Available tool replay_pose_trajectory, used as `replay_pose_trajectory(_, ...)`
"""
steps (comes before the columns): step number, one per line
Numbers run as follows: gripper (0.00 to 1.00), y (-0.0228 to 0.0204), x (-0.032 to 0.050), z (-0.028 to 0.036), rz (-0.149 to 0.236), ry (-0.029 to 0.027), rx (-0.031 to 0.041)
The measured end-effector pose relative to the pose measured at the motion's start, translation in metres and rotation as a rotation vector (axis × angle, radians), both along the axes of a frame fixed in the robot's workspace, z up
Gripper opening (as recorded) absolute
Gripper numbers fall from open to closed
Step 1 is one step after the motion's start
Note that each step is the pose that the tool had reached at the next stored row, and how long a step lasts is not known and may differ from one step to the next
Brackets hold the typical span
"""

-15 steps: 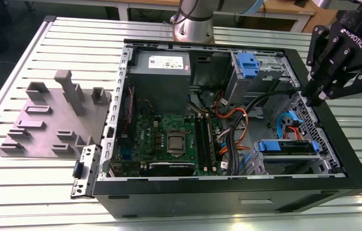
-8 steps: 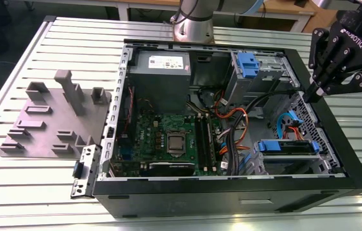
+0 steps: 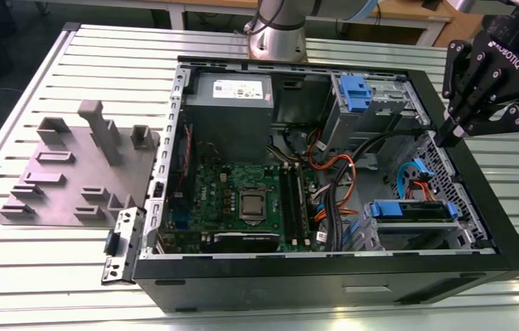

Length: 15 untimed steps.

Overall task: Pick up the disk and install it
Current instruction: 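Insert the second disk wire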

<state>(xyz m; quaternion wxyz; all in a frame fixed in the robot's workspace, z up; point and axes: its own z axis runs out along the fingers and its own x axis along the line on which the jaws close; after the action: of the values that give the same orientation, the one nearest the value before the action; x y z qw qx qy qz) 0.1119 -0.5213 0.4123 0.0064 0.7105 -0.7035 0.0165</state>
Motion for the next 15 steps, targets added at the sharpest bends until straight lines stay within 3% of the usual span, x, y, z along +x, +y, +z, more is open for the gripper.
replay_pose_trajectory(3, 0.11, 0.0, 0.0, 0.0, 0.0, 0.0, 0.0009)
replay_pose_trajectory(4, 0.17, 0.0, 0.0, 0.0, 0.0, 0.0, 0.0012)
replay_pose_trajectory(6, 0.17, 0.0, 0.0, -0.0001, 0.0, 0.0, 0.0018)
replay_pose_trajectory(7, 0.24, 0.0, 0.0, -0.0001, 0.0, 0.0, 0.0021)
replay_pose_trajectory(15, 0.24, 0.0, 0.0, -0.0002, 0.0, 0.0, 0.0047)
